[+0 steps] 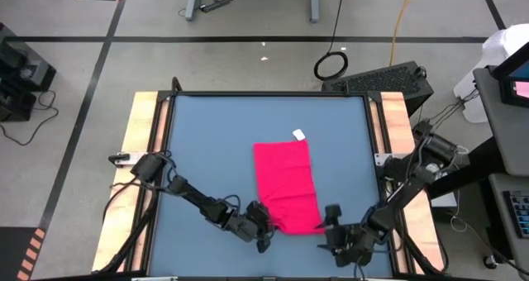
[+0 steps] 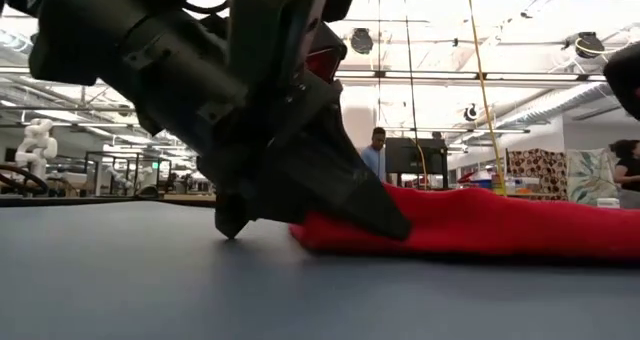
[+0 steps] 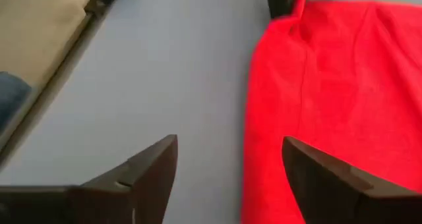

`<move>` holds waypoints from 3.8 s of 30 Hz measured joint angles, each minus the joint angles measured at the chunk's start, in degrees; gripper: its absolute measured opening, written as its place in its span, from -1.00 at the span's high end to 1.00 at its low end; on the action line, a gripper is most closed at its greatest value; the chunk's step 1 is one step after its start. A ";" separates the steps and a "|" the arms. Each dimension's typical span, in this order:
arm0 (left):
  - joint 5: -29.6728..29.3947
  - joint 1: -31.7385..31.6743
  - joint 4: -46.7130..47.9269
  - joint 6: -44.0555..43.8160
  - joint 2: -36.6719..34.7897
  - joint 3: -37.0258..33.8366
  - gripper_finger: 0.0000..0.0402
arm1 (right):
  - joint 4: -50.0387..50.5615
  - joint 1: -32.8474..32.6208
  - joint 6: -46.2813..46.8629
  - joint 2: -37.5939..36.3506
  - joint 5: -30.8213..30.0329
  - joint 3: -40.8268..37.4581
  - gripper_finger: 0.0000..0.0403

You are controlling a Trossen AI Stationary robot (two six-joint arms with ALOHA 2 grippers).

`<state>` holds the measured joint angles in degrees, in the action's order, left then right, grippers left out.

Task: Roll towel
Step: Roll the red towel

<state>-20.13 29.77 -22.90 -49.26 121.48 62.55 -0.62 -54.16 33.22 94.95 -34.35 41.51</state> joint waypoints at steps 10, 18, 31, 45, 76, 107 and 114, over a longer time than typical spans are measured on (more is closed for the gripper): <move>2.61 -0.10 2.07 -4.65 -1.07 0.01 0.94 | -0.25 0.21 7.70 8.38 -4.73 0.15 -0.16; 3.89 -0.18 2.61 -4.20 -1.10 0.03 0.94 | -0.53 1.28 11.64 8.29 0.04 0.20 0.45; 6.50 0.36 4.51 -0.89 -1.23 0.12 0.80 | 0.80 10.38 12.91 2.66 21.90 -0.07 0.94; 2.53 4.76 9.85 9.38 -8.37 -0.07 0.22 | 3.58 16.60 14.88 -5.53 30.81 -0.19 0.96; -22.56 9.16 -11.53 36.57 9.39 4.78 -0.39 | 5.36 20.11 23.36 -5.65 31.48 -0.10 0.96; -4.96 1.97 -5.08 -2.45 5.68 4.78 0.96 | 9.47 -0.48 2.02 -7.60 0.48 1.08 -0.21; -4.86 1.94 -3.62 -6.10 5.69 4.83 0.96 | 1.33 -1.55 -4.47 0.97 -5.10 1.08 -0.21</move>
<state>-24.99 31.70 -26.52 -55.36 127.16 67.39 0.71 -55.70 28.75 95.92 -39.45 42.59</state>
